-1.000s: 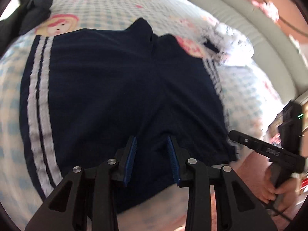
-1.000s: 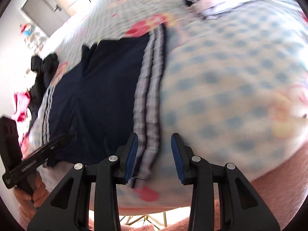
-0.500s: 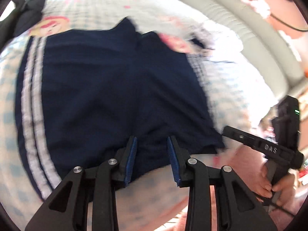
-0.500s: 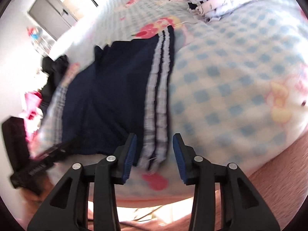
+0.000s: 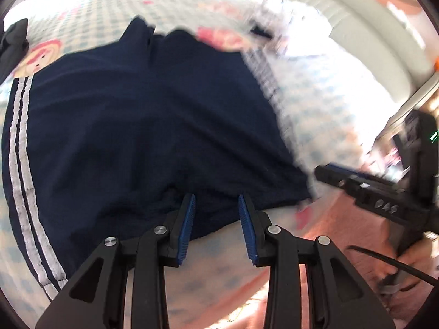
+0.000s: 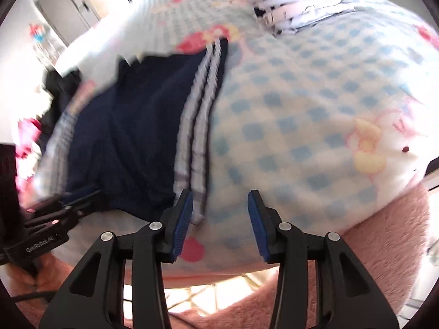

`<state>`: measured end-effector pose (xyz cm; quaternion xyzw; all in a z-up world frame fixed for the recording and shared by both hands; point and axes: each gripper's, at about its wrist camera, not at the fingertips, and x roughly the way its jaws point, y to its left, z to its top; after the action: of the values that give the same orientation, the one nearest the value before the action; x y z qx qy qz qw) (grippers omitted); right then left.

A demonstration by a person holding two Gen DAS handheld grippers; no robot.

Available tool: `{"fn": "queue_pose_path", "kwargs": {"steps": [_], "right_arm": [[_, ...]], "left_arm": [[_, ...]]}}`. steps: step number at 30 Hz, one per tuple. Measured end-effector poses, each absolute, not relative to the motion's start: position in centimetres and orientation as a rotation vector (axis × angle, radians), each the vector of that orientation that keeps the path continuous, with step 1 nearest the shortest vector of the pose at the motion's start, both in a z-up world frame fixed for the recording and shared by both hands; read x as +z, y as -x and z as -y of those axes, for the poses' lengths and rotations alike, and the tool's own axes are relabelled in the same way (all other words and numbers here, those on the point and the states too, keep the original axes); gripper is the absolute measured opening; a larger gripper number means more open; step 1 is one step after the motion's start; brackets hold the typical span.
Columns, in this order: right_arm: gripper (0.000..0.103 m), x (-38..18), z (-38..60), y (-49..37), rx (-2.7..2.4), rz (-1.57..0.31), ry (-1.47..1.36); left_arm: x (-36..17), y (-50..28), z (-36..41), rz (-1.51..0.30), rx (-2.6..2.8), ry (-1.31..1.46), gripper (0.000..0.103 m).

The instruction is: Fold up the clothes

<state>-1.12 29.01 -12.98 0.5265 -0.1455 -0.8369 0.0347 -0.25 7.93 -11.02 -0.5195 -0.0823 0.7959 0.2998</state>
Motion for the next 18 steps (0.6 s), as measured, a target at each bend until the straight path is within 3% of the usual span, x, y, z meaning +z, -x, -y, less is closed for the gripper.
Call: {"fn": "queue_pose_path", "kwargs": {"steps": [1, 5, 7, 13, 16, 18], "right_arm": [[0.043, -12.7, -29.7, 1.0, -2.558, 0.537, -1.600], [0.043, -13.3, -30.2, 0.9, -2.564, 0.434, -1.696], [0.043, -14.8, -30.5, 0.5, -2.476, 0.519, -1.740], [0.043, -15.7, -29.9, 0.3, -2.429, 0.482, -1.792], [0.043, -15.6, -29.6, -0.1, -2.490, 0.371, -1.800], [0.043, -15.5, -29.5, 0.0, -2.470, 0.412, -1.766]], "left_arm": [[-10.8, 0.3, -8.3, 0.231, 2.099, 1.362, 0.035], [-10.4, 0.8, -10.6, 0.225, 2.043, 1.316, 0.034], [-10.5, 0.8, -11.9, 0.208, 2.011, 1.319, 0.033], [-13.4, 1.5, -15.4, 0.000, 2.045, 1.437, 0.033], [-13.6, 1.8, -14.5, 0.064, 2.040, 1.445, 0.033], [-12.8, 1.8, -13.6, 0.140, 2.037, 1.410, 0.033]]}}
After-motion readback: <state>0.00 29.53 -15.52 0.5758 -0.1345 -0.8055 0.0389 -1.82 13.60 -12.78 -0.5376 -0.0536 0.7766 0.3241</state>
